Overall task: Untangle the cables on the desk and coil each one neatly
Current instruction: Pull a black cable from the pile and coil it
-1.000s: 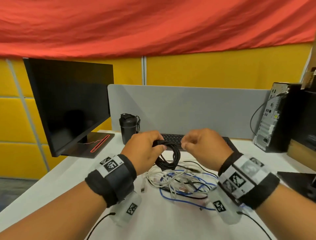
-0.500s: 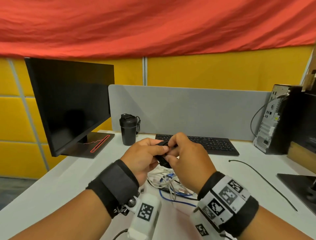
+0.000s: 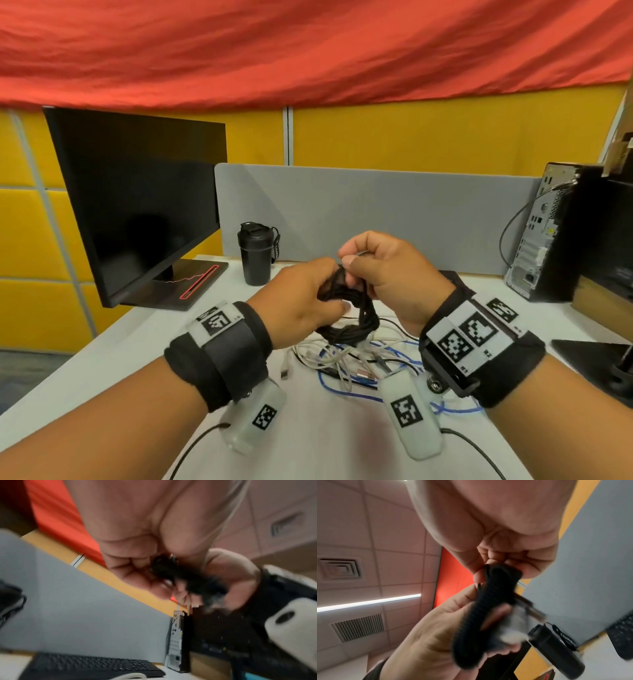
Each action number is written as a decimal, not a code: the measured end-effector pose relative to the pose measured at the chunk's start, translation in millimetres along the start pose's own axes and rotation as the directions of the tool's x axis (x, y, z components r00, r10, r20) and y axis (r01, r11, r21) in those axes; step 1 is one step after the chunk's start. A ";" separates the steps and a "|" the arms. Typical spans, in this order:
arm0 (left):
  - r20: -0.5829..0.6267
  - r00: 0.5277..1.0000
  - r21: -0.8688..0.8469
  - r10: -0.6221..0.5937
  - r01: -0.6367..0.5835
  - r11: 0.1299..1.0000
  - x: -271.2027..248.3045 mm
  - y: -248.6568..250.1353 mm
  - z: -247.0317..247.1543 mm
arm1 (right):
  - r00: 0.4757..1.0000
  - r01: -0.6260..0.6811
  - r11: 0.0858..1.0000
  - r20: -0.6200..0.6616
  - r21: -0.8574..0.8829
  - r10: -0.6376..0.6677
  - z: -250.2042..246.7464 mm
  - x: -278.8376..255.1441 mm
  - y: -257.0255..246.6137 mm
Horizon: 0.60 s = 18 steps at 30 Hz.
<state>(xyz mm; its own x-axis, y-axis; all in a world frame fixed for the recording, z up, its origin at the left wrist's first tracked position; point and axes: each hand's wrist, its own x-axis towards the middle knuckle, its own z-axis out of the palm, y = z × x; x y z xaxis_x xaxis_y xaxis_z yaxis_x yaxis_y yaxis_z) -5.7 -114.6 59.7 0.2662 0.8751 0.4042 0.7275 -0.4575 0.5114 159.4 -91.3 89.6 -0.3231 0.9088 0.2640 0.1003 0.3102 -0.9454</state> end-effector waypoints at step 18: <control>-0.187 0.972 0.111 0.140 -0.120 0.986 -10.8 -13.0 2.4 | 0.873 -0.310 0.938 0.345 -0.157 0.346 -19.9 3.1 50.4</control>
<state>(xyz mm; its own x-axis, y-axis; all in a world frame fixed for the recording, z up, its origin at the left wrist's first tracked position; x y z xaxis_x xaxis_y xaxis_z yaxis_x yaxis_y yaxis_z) -16.5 -117.8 46.9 0.2419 0.7573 0.6066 0.7561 -0.5389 0.3714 182.2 -67.3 46.5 -0.5716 0.8042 -0.1629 0.3423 0.0533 -0.9381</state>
